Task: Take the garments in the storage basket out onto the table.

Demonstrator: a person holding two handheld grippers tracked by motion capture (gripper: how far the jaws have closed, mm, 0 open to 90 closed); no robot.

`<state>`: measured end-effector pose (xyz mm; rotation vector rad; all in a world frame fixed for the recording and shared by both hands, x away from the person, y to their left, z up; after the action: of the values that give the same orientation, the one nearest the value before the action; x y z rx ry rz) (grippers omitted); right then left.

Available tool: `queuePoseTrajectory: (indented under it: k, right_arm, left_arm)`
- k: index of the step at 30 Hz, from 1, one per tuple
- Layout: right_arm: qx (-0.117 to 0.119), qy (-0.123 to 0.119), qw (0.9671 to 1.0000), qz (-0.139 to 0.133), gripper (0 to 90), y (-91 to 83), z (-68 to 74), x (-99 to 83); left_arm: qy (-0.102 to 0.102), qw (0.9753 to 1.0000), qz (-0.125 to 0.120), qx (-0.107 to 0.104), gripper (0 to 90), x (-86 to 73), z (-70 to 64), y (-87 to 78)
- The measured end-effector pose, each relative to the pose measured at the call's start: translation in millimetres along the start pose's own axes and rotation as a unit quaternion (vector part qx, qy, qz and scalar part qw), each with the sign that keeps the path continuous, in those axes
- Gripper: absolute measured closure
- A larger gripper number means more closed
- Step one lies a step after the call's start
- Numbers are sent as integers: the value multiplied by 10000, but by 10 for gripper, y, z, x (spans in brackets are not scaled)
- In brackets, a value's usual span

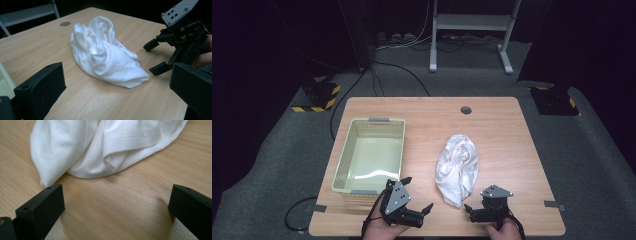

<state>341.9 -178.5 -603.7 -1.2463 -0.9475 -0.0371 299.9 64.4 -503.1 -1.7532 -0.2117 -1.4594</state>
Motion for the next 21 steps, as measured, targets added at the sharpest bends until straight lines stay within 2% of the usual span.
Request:
queuePoseTrajectory:
  k: [5,8,9,15,18,21]
  right_arm:
    - [-1,-1,10000,0,0,0,0,0]
    - [-8,-8,10000,4,0,1,1,0]
    - [-9,-9,10000,3,0,1,1,0]
    - [-2,-2,10000,1,0,0,0,0]
    - [0,0,10000,-1,0,0,0,0]
    - [-4,-4,10000,2,0,0,0,0]
  left_arm:
    - [-43,10000,53,-68,4,-74,-53,77]
    - [-94,9997,78,-208,4,-134,-125,151]
    - [-106,9995,110,-273,4,-168,-159,191]
    - [-61,9987,376,-351,5,-328,-232,386]
    - [57,9981,555,-279,7,-422,-227,484]
    - [228,9968,758,-117,7,-541,-190,589]
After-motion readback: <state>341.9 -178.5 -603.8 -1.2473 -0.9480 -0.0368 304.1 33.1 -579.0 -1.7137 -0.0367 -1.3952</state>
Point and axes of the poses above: each handheld gripper's, and its own axes: y roughly forward along the jaws, x roughly out of its top, z roughly to its left, the point moved 7 cm from there along y, roughly forward along the jaws, and after that the axes turned 6 degrees about z, right-handed, at the moved point
